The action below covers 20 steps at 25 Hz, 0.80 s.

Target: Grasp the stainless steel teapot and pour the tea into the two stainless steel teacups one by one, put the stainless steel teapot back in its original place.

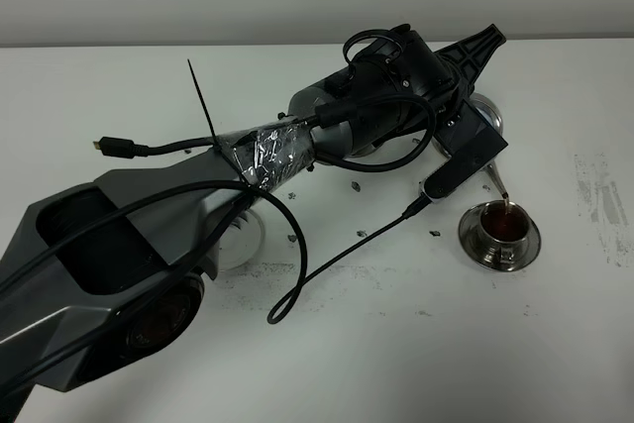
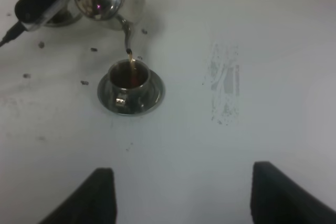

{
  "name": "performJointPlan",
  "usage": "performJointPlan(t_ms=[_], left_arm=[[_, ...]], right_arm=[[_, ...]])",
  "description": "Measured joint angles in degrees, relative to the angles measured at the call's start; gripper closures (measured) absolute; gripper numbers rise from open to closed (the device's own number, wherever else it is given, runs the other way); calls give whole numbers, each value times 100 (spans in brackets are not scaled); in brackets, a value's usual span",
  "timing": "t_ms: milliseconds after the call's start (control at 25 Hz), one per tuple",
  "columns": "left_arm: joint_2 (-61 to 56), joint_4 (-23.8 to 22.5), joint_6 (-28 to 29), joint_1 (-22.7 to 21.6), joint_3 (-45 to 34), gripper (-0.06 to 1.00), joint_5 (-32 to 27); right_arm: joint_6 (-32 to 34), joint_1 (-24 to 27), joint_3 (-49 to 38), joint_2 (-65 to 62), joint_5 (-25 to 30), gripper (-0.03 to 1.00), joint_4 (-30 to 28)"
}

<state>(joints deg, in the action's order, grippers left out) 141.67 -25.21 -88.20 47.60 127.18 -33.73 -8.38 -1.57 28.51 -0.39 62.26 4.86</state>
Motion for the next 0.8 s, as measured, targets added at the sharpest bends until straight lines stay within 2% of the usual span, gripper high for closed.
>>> performJointPlan(t_ms=[520,800], left_arm=[[0,0,39,0,0,76,23],[0,12,805,0,0,76,-105]], right_arm=[[0,0,0,0,0,41,0],[0,0,0,0,0,41,0]])
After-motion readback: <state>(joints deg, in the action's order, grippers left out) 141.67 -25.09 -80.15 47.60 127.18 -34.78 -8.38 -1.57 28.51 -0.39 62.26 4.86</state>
